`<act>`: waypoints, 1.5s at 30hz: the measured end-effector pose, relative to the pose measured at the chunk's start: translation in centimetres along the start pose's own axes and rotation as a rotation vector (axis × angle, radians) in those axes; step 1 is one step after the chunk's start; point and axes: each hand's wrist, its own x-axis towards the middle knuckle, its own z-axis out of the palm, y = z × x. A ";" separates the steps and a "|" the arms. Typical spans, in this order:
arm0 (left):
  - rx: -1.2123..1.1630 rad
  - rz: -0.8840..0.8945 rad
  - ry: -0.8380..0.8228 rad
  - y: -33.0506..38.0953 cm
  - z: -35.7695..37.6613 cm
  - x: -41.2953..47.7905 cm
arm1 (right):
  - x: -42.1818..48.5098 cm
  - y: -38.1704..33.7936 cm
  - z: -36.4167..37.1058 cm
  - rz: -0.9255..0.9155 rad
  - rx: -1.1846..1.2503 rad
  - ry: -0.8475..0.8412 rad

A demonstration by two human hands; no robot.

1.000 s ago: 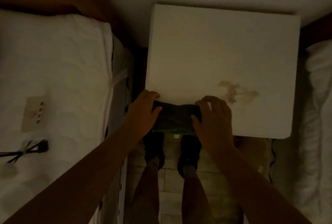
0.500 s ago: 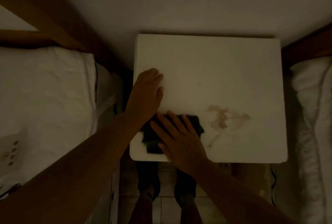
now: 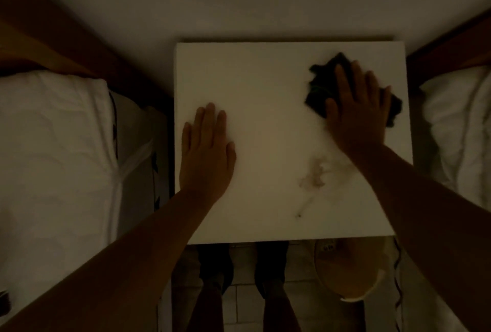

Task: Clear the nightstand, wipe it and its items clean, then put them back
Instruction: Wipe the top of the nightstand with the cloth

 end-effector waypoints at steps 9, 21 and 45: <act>0.058 -0.007 -0.010 0.1 0.0 0.0 | -2.5 4.2 -0.5 0.350 0.085 -0.018; -0.122 0.020 0.055 -0.2 -0.2 -0.1 | -9.6 -8.3 0.6 -0.154 0.081 -0.078; -0.098 0.024 0.087 -0.4 0.4 -0.2 | -16.9 -7.9 0.9 -0.349 0.135 -0.130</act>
